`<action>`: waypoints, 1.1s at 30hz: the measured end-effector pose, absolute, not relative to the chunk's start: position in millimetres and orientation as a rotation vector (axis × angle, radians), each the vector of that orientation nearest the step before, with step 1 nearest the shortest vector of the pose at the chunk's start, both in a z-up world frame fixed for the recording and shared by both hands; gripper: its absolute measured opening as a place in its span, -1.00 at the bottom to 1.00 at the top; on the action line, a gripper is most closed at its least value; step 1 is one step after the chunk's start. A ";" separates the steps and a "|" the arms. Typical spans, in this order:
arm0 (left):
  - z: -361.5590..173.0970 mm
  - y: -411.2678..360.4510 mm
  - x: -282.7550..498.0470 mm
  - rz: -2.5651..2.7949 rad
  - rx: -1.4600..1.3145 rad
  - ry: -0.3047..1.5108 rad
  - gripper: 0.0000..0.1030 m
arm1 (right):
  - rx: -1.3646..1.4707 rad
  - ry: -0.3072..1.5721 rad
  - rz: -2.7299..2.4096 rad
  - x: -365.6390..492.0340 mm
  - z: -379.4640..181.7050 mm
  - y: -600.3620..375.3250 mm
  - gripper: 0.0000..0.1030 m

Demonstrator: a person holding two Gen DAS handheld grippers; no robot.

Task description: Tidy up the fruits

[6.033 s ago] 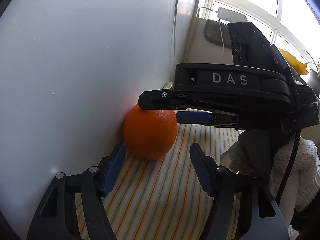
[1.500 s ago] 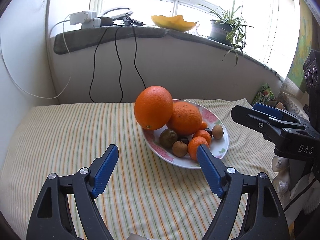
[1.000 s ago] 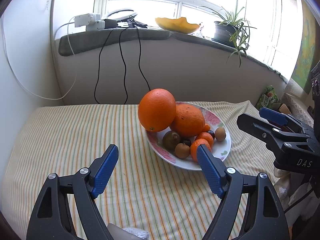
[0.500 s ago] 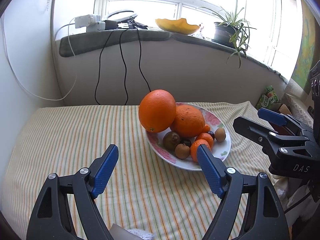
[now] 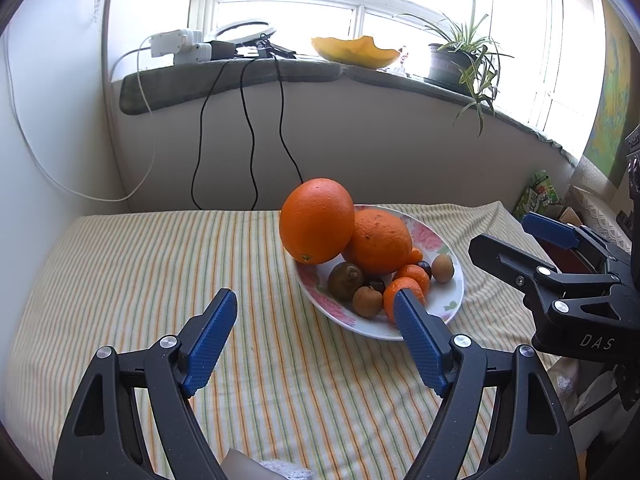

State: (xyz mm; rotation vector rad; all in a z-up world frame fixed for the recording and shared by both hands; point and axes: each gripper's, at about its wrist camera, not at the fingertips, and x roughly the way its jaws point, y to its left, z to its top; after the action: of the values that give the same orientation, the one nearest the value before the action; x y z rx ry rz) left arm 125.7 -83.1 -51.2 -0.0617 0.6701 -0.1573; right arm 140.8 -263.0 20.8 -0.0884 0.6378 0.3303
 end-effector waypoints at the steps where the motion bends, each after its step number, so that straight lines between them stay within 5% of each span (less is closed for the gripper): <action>1: -51.1 -82.8 125.4 -0.157 -0.062 0.669 0.57 | -0.097 0.634 0.320 140.3 20.9 -263.1 0.95; 33: -49.8 -83.7 123.6 -0.146 -0.054 0.658 0.57 | -0.112 0.645 0.309 142.6 18.6 -265.9 0.96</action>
State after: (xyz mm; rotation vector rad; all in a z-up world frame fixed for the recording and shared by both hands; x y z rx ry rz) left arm 123.6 -83.7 -49.8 -0.0536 0.6579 -0.1455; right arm 142.6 -265.9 18.6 -0.1117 0.6451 0.3089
